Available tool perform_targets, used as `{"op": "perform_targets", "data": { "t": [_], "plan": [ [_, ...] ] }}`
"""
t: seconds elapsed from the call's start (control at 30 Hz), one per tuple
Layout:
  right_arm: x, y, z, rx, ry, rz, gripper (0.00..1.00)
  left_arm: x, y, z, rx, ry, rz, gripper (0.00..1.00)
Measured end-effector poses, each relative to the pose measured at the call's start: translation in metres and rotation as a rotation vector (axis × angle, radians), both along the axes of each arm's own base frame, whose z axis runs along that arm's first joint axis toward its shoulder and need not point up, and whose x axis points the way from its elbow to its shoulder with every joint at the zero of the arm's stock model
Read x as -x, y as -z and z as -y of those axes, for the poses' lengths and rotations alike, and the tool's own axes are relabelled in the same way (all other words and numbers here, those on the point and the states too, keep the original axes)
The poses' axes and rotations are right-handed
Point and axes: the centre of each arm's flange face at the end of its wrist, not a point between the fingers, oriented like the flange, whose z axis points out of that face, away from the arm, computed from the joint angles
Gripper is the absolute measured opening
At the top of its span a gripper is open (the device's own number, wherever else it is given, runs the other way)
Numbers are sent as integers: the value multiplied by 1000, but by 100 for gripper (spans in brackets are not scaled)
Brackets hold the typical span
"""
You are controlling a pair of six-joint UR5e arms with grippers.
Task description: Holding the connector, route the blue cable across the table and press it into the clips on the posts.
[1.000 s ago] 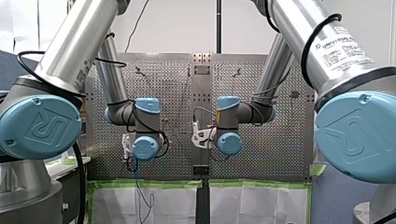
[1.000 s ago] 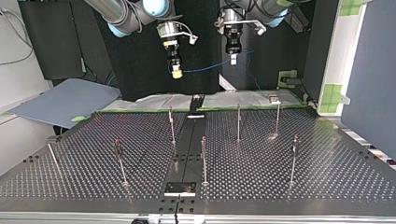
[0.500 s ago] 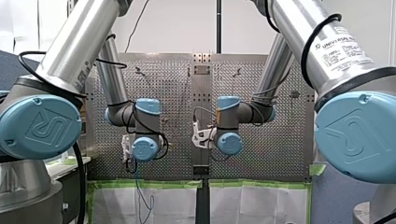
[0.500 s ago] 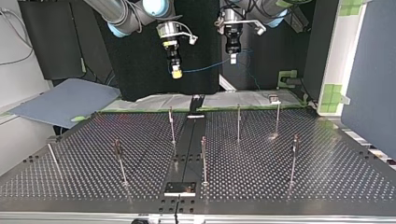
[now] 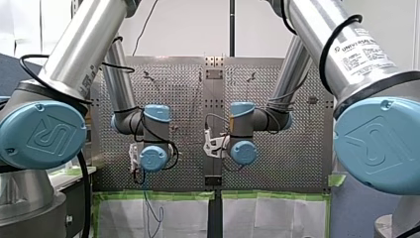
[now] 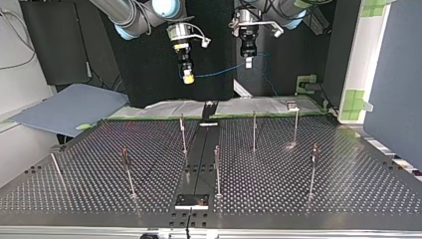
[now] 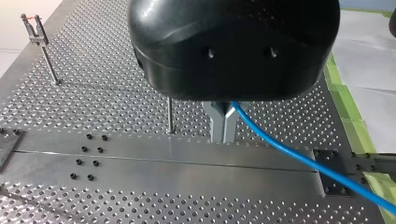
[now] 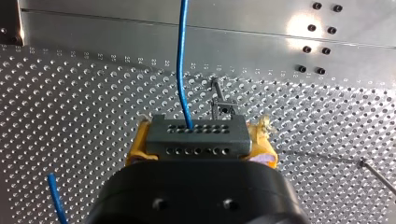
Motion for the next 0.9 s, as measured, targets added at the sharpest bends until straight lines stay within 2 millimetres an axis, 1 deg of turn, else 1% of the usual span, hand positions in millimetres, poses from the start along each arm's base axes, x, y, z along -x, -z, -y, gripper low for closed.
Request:
{"op": "perform_targets", "data": {
  "t": [0.2, 0.43, 0.9],
  "plan": [
    [-5, 7, -2, -9, 9, -38, 0, 0, 0, 0, 0, 0, 0, 0],
    [-2, 13, -6, -48, 13, -88, 0, 0, 0, 0, 0, 0, 0, 0],
    [-1, 14, -7, -58, 13, -100, 0, 0, 0, 0, -1, -1, 1, 0]
  ]
}}
